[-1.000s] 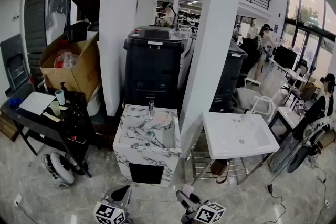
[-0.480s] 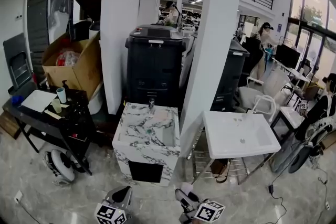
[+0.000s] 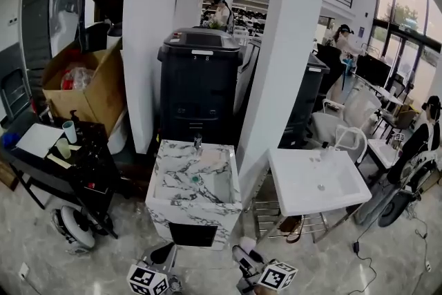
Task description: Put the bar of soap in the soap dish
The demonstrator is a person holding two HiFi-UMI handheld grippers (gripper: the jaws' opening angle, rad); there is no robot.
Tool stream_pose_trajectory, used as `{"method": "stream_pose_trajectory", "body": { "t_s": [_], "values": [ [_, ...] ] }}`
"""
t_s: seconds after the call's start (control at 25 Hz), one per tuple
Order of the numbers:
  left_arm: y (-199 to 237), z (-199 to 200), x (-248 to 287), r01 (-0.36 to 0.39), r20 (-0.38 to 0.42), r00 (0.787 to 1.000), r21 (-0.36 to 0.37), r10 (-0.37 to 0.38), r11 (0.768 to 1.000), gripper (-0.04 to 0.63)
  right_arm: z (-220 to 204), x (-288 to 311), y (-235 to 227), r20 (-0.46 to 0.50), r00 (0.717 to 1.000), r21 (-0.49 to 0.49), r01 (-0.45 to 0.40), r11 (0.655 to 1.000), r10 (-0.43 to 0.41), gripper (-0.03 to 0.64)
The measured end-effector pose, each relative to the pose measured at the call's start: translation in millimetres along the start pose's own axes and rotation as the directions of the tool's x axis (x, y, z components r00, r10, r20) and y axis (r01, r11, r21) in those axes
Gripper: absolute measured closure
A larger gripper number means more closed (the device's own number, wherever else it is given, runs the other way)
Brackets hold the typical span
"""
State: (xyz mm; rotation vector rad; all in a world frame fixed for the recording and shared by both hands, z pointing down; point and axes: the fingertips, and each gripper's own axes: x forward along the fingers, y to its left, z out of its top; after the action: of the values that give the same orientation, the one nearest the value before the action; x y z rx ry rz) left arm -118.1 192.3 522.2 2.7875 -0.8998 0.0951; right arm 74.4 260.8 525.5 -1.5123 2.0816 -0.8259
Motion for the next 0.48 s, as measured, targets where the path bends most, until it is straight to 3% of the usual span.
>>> {"method": "stream_pose_trajectory", "body": {
  "t_s": [0.24,0.48],
  "values": [
    [55,14,39,0.068,-0.011,0.998,0.007,-0.068,0.998,0.541,8,58,-9,0.026,0.998,0.002,0.059,0.998,-0.059,0.462],
    [126,16,65,0.088,0.007,0.996,0.027,-0.088,0.996,0.541,16,117,-9,0.069,0.995,0.008,0.07,0.997,-0.071,0.462]
  ]
}}
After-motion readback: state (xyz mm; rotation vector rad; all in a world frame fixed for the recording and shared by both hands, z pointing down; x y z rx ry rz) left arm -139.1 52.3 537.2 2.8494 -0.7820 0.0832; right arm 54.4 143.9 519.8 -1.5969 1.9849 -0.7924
